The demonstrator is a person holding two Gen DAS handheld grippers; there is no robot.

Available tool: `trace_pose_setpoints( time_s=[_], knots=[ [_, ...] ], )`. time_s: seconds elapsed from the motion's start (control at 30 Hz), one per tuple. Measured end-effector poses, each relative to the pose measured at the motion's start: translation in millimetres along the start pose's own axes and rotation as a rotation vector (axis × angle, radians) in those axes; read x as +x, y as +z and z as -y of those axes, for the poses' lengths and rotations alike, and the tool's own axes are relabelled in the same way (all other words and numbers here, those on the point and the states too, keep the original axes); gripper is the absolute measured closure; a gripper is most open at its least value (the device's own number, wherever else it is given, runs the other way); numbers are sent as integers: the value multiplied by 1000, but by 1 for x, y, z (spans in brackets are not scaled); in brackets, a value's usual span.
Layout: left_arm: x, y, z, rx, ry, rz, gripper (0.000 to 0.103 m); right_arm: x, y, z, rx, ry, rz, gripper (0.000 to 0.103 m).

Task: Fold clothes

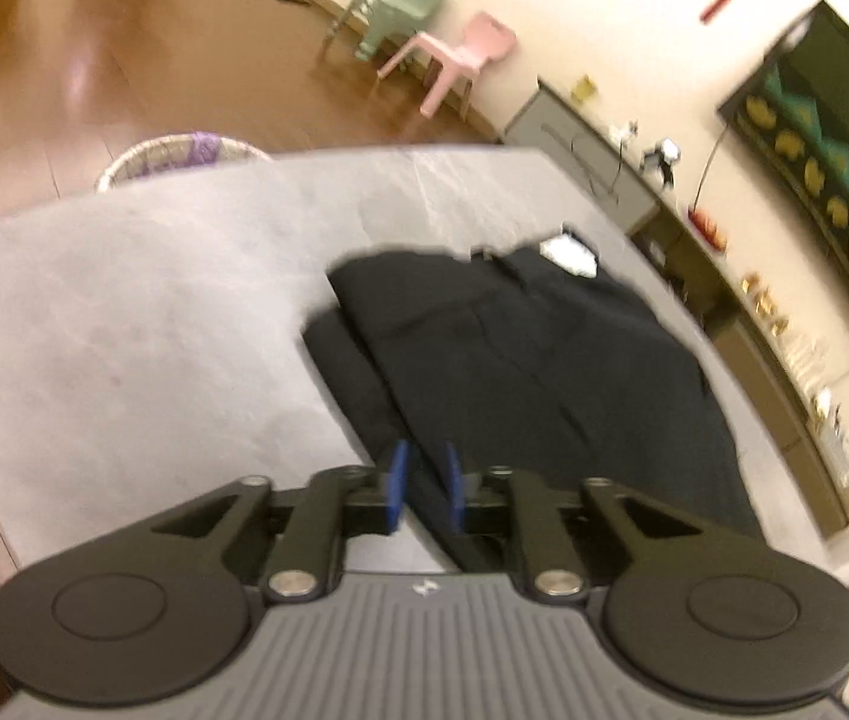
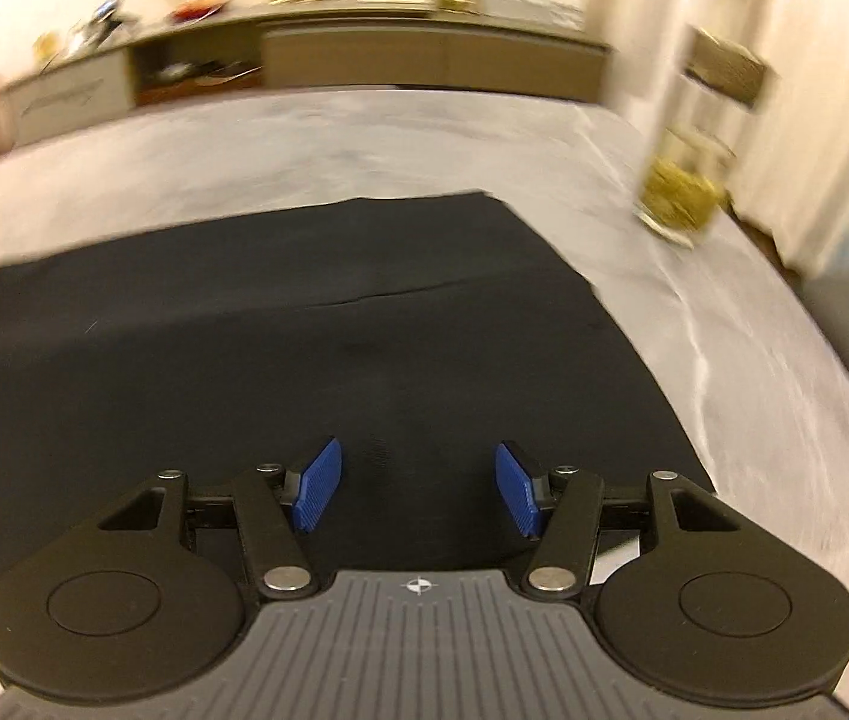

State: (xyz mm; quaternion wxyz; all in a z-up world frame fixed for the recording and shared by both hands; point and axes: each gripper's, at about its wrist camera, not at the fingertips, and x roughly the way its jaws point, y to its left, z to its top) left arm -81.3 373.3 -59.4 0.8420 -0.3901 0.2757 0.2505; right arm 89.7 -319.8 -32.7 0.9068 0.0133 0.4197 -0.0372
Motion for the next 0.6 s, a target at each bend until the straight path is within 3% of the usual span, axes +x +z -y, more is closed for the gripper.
trace_pose_setpoints(
  time_s=[0.07,0.13,0.23,0.3,0.33,0.37,0.4,0.5,0.57,0.6],
  knots=[
    [3,3,-2,-25,-13,-12,73,1,0,12,71,19,7,41],
    [7,6,-3,-50,-25,-24,67,3,4,15,115,42,27,32],
    [12,11,-5,-85,-43,-41,56,9,5,19,126,71,24,32],
    [19,9,4,-45,-30,-37,60,16,7,20,115,64,8,34],
    [21,8,7,-22,4,-29,84,17,6,21,102,43,8,34],
    [22,7,5,-29,36,-24,99,18,5,23,89,20,8,34],
    [22,5,2,-37,67,-19,100,15,3,27,79,-20,10,40],
    [14,1,-1,-42,69,-20,102,11,-1,39,117,-28,25,47],
    [9,-2,-1,-37,69,-22,101,8,-3,46,173,-3,33,44],
    [5,-1,-4,-68,57,-16,98,3,-4,52,218,10,47,36]
  ],
)
